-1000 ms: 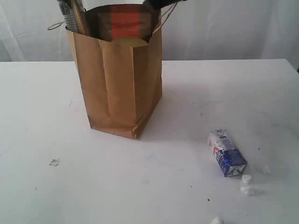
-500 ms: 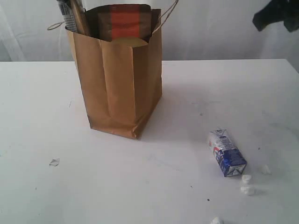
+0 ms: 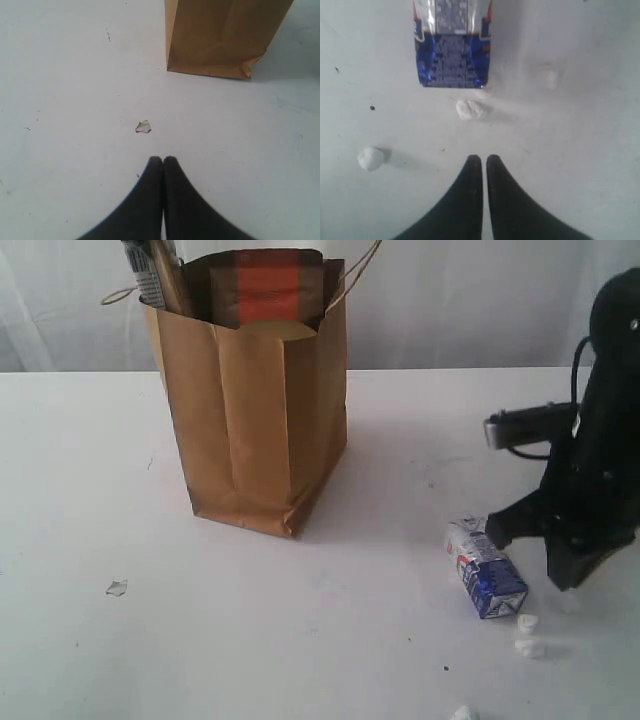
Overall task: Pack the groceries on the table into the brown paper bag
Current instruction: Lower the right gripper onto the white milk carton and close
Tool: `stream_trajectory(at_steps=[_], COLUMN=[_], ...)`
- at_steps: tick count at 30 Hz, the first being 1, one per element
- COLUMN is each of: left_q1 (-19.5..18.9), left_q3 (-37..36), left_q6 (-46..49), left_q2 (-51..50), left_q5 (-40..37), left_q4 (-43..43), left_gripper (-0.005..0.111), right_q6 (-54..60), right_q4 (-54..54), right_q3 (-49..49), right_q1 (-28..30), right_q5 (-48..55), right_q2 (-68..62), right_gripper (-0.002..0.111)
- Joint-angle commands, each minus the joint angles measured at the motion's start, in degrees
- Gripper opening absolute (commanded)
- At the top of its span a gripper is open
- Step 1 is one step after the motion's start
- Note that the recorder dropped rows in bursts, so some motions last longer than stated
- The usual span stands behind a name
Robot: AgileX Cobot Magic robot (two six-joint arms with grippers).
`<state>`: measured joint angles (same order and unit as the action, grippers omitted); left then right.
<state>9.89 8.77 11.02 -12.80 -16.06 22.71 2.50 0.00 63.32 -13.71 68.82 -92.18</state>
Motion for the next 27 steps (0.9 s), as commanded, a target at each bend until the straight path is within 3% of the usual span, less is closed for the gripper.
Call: stream_trajectory(at_steps=[1,11,22,27], left_q1=[0.2,0.2,0.2,0.2], left_q3=[-0.2,-0.2,-0.2,-0.2], left_q6=[-0.3,-0.3,-0.3,-0.3], left_q2=[0.4,0.4,0.4,0.4], left_q5=[-0.1,-0.1,-0.1,-0.1], left_q4=[0.3,0.3,0.3,0.3], left_gripper=[0.0,0.0,0.0,0.0], right_q6=[-0.1,-0.1,3.3,5.3], right_q4=[0.4,2.6,8.1,8.0], right_q3=[-2.7,-2.7,-2.7,-2.7], right_q1=[0.4,0.4,0.4,0.4], right_q5=[-3.0,-9.8,-27.3,-30.2], right_q2=[-1.7,-2.3,-4.1,-7.5], right_gripper=[0.015,0.049,0.051,0.051])
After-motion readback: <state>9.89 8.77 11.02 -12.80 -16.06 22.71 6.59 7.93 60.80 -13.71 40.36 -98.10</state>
